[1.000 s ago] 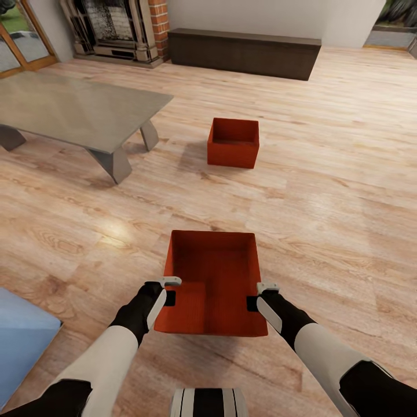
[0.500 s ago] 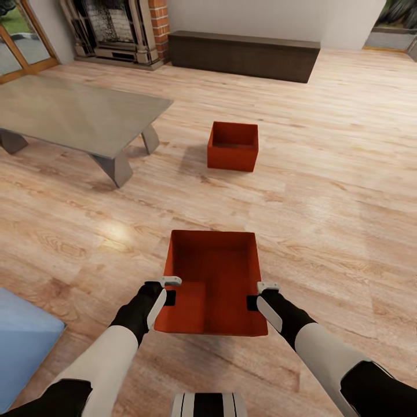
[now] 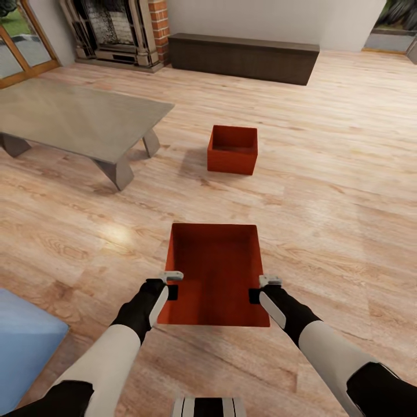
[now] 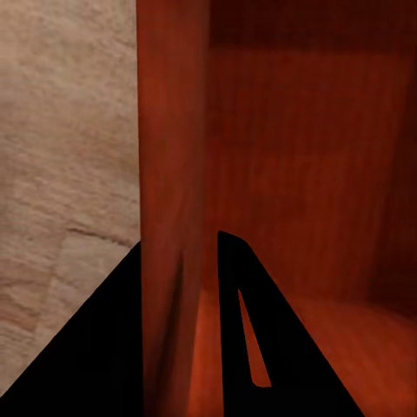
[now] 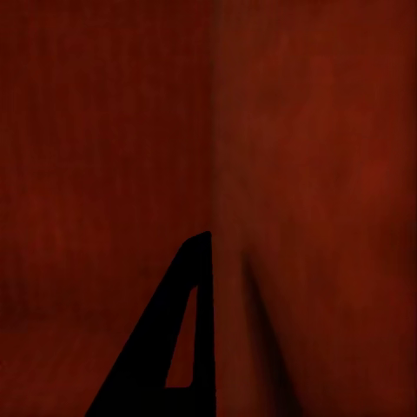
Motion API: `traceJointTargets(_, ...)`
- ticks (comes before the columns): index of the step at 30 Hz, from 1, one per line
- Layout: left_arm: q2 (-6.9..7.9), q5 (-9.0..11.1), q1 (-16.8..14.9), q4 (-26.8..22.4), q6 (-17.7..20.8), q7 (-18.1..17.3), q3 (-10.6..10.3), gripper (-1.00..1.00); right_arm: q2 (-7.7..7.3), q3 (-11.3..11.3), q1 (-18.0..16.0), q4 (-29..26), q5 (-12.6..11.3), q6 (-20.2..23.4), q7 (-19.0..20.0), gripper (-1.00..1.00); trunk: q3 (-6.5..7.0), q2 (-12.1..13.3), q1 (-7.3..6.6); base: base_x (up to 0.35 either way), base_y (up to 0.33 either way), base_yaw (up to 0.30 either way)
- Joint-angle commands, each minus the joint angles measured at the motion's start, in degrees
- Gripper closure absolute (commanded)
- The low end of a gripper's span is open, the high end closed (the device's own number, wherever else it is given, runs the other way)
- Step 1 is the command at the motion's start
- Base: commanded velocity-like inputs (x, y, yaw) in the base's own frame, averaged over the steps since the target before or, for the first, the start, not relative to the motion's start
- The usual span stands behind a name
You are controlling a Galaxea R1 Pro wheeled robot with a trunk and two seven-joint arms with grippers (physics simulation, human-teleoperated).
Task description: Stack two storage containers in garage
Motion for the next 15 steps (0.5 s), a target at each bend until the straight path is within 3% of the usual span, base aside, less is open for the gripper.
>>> traceJointTargets(1,1.04,-0.93,0.01,2.31,2.42,0.46,-0.52,1.0,-0.58,0.51,-0.11,-0.23,0.9,0.33,-0.69,1.0,0.16,0.4,-0.23,0.0,0.0,0.0)
traceJointTargets(15,1.04,-0.93,0.01,2.31,2.47,0.45,-0.55,1.0,-0.64,0.51,-0.11,-0.23,0.9,0.38,-0.49,1.0,2.67,6.01,-3.31,0.0,0.0,0.0)
